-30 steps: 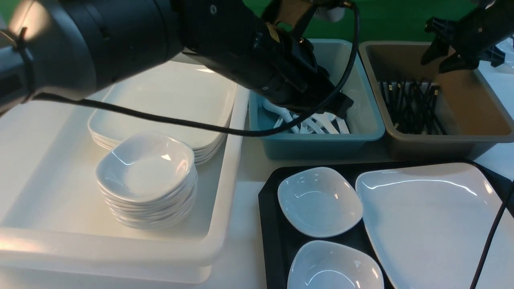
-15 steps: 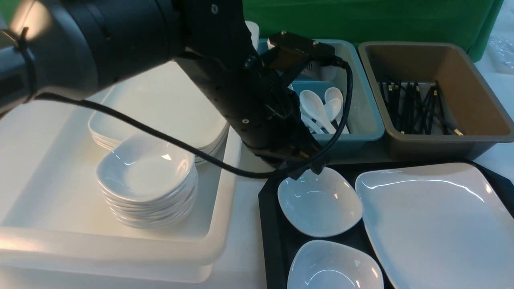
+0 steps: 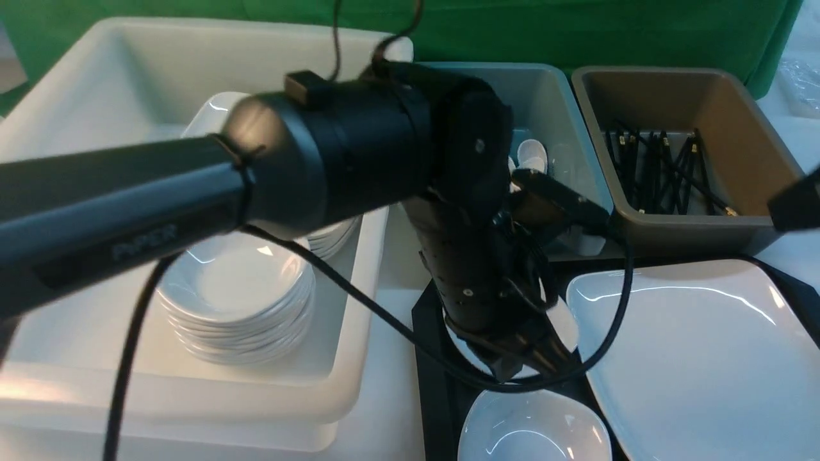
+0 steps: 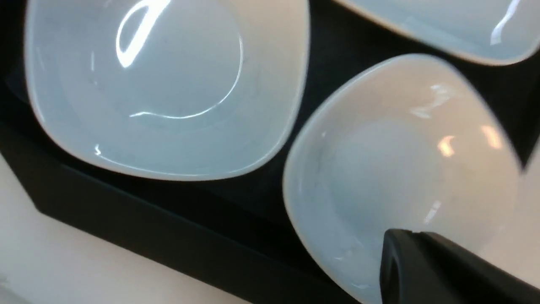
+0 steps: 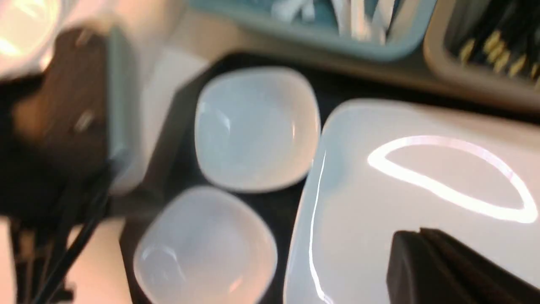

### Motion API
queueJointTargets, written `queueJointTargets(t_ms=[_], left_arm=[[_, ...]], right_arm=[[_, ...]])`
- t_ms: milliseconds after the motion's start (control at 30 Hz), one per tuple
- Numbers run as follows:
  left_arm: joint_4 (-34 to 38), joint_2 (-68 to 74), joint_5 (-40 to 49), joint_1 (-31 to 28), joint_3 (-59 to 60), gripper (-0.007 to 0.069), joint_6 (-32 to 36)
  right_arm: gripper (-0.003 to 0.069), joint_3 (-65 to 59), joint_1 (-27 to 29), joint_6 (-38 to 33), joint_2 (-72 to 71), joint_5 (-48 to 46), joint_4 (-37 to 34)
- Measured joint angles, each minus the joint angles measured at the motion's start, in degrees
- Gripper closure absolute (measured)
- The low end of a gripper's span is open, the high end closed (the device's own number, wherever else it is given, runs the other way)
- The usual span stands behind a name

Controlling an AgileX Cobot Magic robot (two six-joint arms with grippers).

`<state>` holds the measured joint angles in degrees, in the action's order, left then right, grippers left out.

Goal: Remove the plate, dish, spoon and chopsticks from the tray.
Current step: Use the left arm to grab a small plate from the dinner plate

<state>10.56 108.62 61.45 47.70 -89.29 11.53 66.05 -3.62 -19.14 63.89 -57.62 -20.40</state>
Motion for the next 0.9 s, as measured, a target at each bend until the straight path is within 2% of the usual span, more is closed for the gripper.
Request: queueJointTargets(t_ms=[100,233,367,533,733,833,900], left_arm=[[-2.6,2.4,-1.4,1.0,0.0,0.0562,-2.8],[-5.2,5.5,-3.9,1.1,0.0,0.0454,-7.0],[-5.7,7.6,-4.2,1.1,0.0,0.0340,-10.2],[-5.7,9.3,-3.9,1.1,0.0,0.0236,-12.2],[-5.9,12.0,-3.8,1.1,0.0,0.0221,-13.5],[-5.3,12.8,-4.1,1.1,-0.1,0.0228,-13.5],[-4.6,12.8,-4.1,1.1,-0.1,0.0282,-13.6]], right_arm=[[0.0628,-8.7,0.0,-1.1,-6.8,3.7,0.0],[0.0628,-16.8,0.0,-1.4,-15.5,6.2,0.0],[0.0628,-20.2,0.0,-2.0,-19.6,6.0,0.0],[0.0628,-21.2,0.0,-7.5,-22.0,2.8,-1.7],[0.0628,-21.2,0.0,-15.2,-22.3,-1.3,-11.3],[0.0628,-21.2,0.0,-16.8,-22.3,-1.7,-13.4],[0.0628,-21.2,0.0,-17.9,-22.3,-1.8,-14.3]])
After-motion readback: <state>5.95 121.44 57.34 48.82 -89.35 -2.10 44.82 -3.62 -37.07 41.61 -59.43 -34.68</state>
